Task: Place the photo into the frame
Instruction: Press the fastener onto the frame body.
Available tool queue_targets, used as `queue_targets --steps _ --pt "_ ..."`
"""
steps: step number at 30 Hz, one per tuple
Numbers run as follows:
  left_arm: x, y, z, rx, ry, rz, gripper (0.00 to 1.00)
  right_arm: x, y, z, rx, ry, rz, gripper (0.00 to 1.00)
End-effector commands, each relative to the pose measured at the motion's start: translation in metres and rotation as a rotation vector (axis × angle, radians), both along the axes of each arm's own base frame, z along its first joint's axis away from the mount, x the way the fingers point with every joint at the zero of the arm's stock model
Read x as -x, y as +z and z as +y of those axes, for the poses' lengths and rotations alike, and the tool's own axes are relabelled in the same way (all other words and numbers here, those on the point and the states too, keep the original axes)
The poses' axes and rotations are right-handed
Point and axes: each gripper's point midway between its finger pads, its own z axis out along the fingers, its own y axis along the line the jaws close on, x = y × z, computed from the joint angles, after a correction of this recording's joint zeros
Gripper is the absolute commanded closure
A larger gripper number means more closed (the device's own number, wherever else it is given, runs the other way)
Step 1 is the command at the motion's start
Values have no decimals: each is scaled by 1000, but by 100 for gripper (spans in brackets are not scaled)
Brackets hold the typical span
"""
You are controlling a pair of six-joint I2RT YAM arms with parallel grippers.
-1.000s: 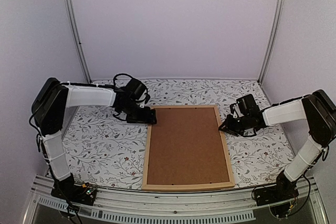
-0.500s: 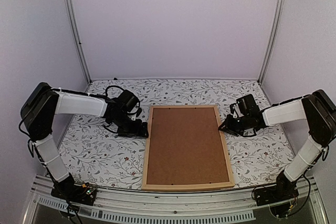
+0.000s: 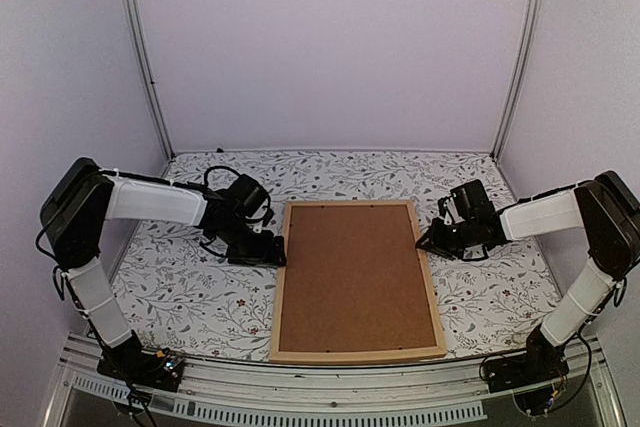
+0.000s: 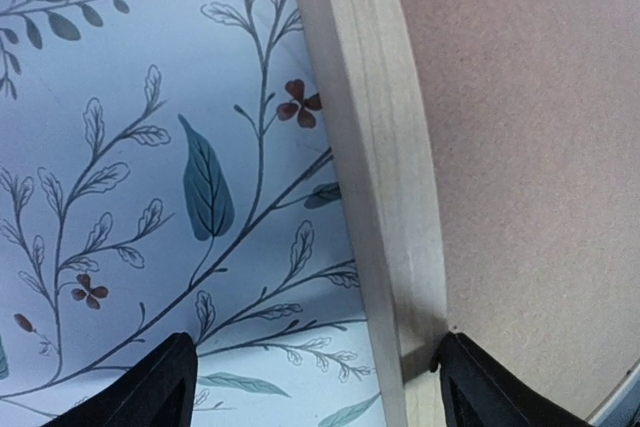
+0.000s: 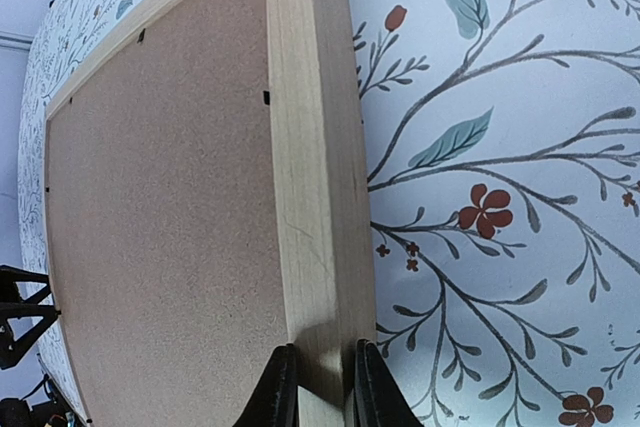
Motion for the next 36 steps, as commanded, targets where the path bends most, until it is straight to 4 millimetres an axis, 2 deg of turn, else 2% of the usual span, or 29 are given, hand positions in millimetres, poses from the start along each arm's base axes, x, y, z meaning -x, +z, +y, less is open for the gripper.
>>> queue_targets --steps 1,15,20,23,31,36 --pt "10 -13 -11 5 -25 28 14 30 -29 0 14 17 135 100" --pt "26 -46 -17 -45 -48 93 14 32 -31 0 8 15 139 100" --pt "32 -50 -15 -69 -48 94 15 33 -31 0 9 16 138 100" --pt "26 -40 -16 -64 -46 61 15 32 -31 0 10 17 139 100" --pt "0 3 -21 -46 -47 -55 14 31 -31 0 16 16 140 100" --pt "-1 16 -12 -18 -29 -65 14 31 -30 0 16 15 139 100"
